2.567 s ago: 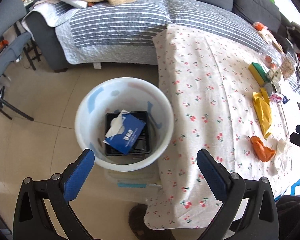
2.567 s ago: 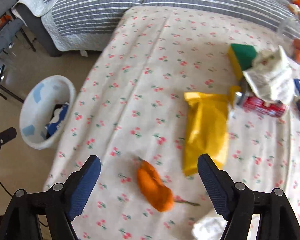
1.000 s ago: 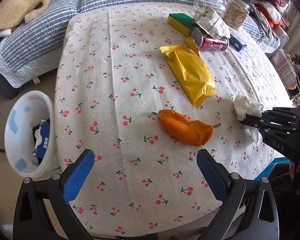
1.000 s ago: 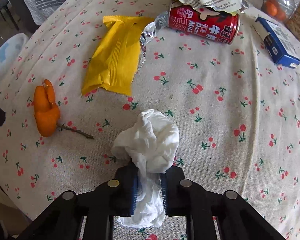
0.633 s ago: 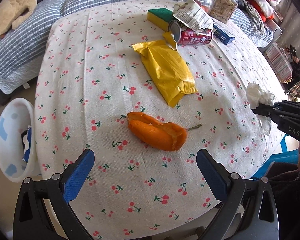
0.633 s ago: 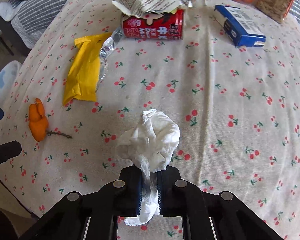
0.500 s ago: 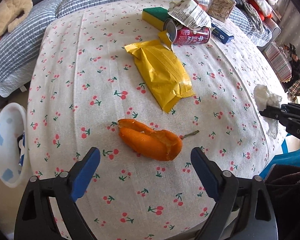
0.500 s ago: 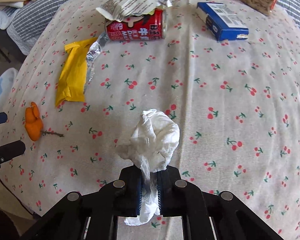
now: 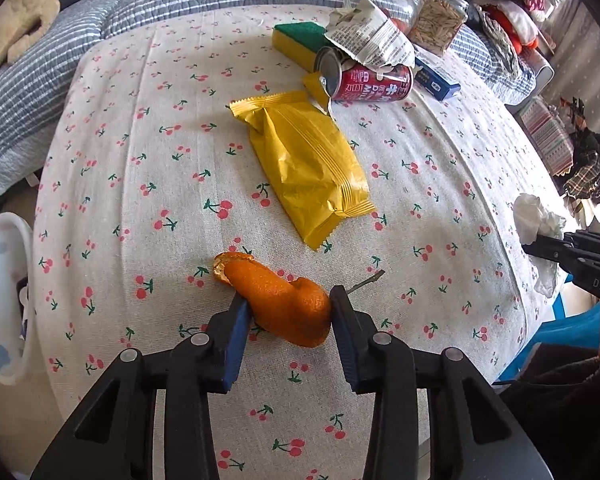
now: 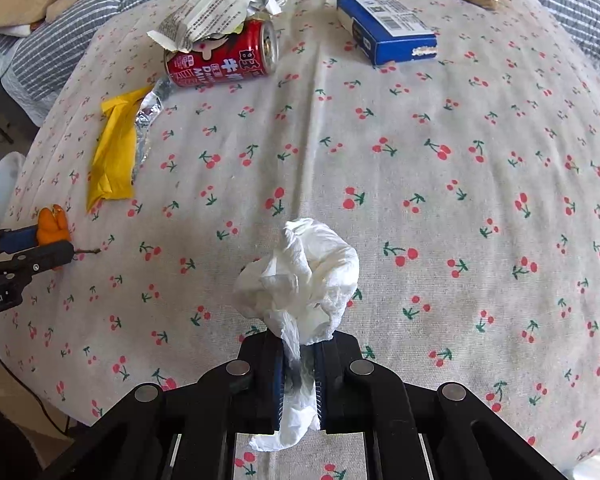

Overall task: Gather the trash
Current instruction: 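Carry the orange item into the bin and open the left tool while the right tool carries the tissue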

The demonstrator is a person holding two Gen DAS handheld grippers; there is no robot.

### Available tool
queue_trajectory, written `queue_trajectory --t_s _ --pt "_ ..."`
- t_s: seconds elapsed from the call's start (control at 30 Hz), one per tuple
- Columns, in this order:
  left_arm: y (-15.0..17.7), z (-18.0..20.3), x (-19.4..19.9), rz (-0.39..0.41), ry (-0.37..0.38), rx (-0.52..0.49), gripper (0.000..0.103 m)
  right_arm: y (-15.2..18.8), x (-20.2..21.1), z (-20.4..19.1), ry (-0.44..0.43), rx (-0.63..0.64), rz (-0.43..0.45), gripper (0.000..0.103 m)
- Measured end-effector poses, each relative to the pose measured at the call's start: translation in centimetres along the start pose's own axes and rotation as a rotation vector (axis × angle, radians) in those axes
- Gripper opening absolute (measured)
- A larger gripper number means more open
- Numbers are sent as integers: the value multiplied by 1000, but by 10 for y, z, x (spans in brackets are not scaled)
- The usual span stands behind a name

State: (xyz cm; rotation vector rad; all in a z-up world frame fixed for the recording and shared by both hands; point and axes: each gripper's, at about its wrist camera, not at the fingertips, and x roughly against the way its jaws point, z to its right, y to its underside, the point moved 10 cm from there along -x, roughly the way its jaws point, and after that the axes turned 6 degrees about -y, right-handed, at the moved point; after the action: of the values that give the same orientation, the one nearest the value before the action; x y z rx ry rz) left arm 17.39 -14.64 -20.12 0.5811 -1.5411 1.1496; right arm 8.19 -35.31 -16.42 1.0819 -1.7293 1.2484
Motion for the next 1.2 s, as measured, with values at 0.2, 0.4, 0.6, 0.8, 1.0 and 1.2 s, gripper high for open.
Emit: queue_trajectory --t_s 0.2,0.4,0.6,0.8,1.0,1.2 --pt "1 -14 18 16 27 41 38 -1 0 -4 -5 -7 -1 9" --pt "0 -63 42 68 -1 122 37 -10 -3 -27 -23 16 -1 9" --pt "7 -131 61 116 -70 218 37 -27 -9 -72 -67 66 6 9" --pt "22 -199 70 131 -139 325 37 -38 -21 -124 -116 119 4 9" --pt "33 -251 69 132 -194 424 38 -39 -34 -166 -154 166 -9 9" --pt "36 -282 62 146 -232 464 39 -40 -46 -189 -176 181 -21 9"
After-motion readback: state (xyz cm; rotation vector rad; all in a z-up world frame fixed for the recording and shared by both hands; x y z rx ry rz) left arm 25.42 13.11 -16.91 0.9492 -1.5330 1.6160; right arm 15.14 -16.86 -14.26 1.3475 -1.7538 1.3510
